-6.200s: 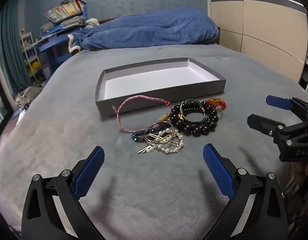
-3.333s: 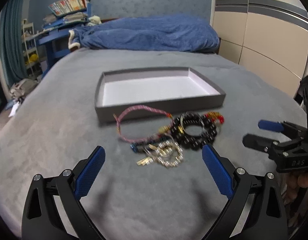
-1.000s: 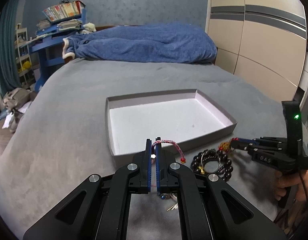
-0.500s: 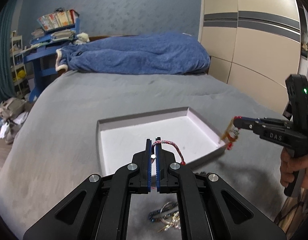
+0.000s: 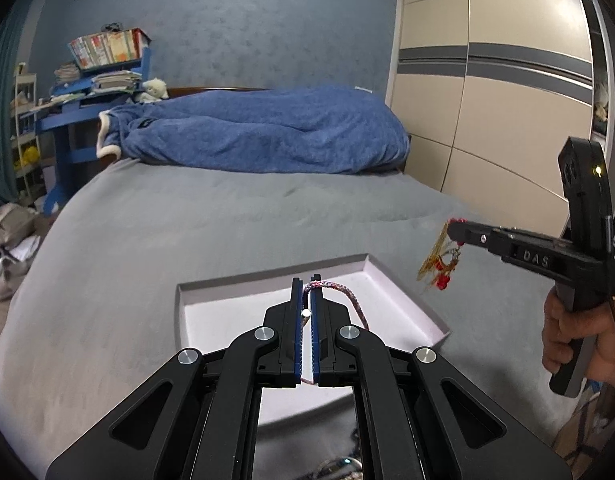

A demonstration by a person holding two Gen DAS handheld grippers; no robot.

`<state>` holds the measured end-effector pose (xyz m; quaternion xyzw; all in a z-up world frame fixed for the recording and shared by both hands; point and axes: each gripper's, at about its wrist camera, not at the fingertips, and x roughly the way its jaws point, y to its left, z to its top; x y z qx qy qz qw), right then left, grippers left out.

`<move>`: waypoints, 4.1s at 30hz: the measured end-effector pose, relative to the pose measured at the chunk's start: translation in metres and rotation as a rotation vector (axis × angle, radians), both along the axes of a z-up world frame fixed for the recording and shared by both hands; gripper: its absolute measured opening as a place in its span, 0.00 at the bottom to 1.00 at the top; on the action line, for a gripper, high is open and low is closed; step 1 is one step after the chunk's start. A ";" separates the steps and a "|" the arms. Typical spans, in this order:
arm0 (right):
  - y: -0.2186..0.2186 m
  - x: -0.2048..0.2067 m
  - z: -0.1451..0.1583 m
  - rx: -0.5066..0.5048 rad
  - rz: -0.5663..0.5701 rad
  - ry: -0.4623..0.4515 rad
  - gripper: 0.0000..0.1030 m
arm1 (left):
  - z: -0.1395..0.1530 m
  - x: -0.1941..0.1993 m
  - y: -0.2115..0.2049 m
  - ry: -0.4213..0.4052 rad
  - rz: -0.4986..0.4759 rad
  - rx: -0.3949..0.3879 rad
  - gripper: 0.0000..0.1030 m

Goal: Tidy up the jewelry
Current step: 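Carry both pieces into the tray and open both tools to release them, then move both open tools back over the remaining jewelry pile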

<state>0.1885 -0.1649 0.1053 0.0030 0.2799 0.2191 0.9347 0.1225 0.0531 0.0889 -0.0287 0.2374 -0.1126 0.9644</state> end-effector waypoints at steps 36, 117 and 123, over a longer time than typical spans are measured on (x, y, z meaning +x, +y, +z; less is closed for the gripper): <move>0.016 0.031 -0.078 -0.162 -0.002 0.218 0.13 | -0.076 0.036 -0.012 0.326 0.040 0.186 0.29; 0.014 -0.061 -0.093 -0.142 0.068 0.253 0.77 | -0.087 -0.066 -0.007 0.283 0.037 0.048 0.45; 0.017 -0.062 -0.095 -0.155 0.086 0.254 0.77 | -0.083 -0.066 0.003 0.274 0.073 0.032 0.45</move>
